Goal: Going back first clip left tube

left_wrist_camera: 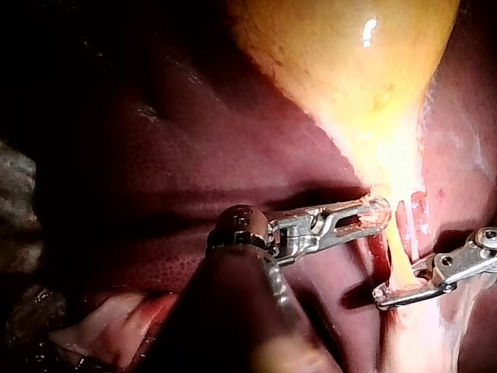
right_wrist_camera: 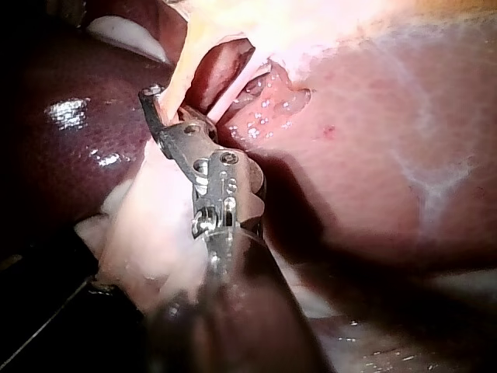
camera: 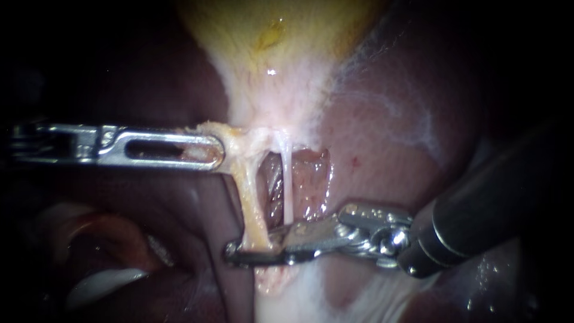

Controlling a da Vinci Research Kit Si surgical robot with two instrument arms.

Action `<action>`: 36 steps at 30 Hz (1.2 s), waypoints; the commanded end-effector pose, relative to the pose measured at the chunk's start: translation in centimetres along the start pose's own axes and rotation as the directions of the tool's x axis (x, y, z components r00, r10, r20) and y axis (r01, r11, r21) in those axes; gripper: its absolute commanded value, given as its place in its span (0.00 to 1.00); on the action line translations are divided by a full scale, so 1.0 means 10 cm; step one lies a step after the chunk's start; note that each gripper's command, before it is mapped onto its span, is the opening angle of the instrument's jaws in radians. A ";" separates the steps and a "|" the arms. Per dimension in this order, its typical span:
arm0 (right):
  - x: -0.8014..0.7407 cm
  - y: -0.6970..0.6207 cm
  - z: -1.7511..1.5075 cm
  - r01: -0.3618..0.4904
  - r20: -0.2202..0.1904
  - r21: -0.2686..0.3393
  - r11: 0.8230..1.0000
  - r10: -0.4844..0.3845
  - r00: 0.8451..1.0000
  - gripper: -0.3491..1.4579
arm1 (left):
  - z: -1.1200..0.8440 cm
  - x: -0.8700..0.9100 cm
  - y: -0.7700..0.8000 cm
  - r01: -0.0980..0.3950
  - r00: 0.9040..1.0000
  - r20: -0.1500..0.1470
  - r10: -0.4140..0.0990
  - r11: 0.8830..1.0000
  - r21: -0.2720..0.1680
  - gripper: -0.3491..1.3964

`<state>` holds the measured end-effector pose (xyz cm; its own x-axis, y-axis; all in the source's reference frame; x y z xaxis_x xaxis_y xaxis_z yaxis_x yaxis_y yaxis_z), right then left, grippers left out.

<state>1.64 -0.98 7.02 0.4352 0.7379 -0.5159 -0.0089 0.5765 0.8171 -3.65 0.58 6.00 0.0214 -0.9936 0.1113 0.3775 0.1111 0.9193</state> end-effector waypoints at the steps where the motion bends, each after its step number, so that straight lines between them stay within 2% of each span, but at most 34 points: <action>1: 0.000 0.000 0.000 0.000 0.000 0.001 1.000 0.000 1.000 0.00 | 0.000 0.000 0.000 0.000 1.000 0.000 0.000 1.000 0.000 0.00; 6: 0.000 0.001 0.000 0.000 0.004 0.011 1.000 0.000 1.000 0.00 | 0.000 0.000 0.000 0.000 1.000 0.000 0.000 1.000 0.000 0.00; 7: 0.000 0.003 0.000 0.029 0.000 0.016 0.999 -0.029 1.000 0.13 | 0.000 0.000 0.000 0.000 1.000 0.000 0.000 1.000 0.000 0.00; 10: 0.000 0.007 0.003 0.124 -0.022 -0.002 0.992 -0.124 0.992 0.38 | 0.000 0.000 0.000 0.000 1.000 0.000 0.000 1.000 0.000 0.00; 12: 0.000 0.009 0.003 0.141 -0.051 0.001 0.990 -0.141 0.989 0.42 | 0.000 0.001 0.000 0.000 1.000 0.000 0.000 1.000 0.000 0.00; 15: 0.002 0.011 0.004 0.178 -0.076 -0.034 0.983 -0.180 0.981 0.45 | 0.000 0.001 0.000 0.000 1.000 0.000 0.000 1.000 0.000 0.00; 20: 0.002 0.014 0.000 0.223 -0.079 -0.075 0.972 -0.229 0.970 0.47 | 0.000 0.001 0.000 0.000 1.000 0.000 0.000 1.000 0.000 0.00; 25: 0.001 0.016 -0.013 0.265 -0.075 -0.077 0.961 -0.270 0.960 0.47 | 0.000 0.001 0.000 0.000 1.000 0.000 0.000 1.000 0.000 0.00; 32: 0.009 0.010 -0.057 0.334 -0.071 -0.078 0.939 -0.340 0.938 0.47 | 0.000 0.001 0.001 -0.001 1.000 0.000 0.001 1.000 0.000 0.00; 36: 0.019 0.006 -0.095 0.389 -0.067 -0.100 0.916 -0.397 0.916 0.47 | 0.000 0.001 0.001 -0.001 1.000 0.000 0.001 1.000 0.000 0.00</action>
<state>0.80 -0.43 6.69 0.3410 0.4647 -0.8171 0.0707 0.8541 0.5153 -3.65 0.57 6.01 0.0213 -0.9935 0.1120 0.3779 0.1117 0.9191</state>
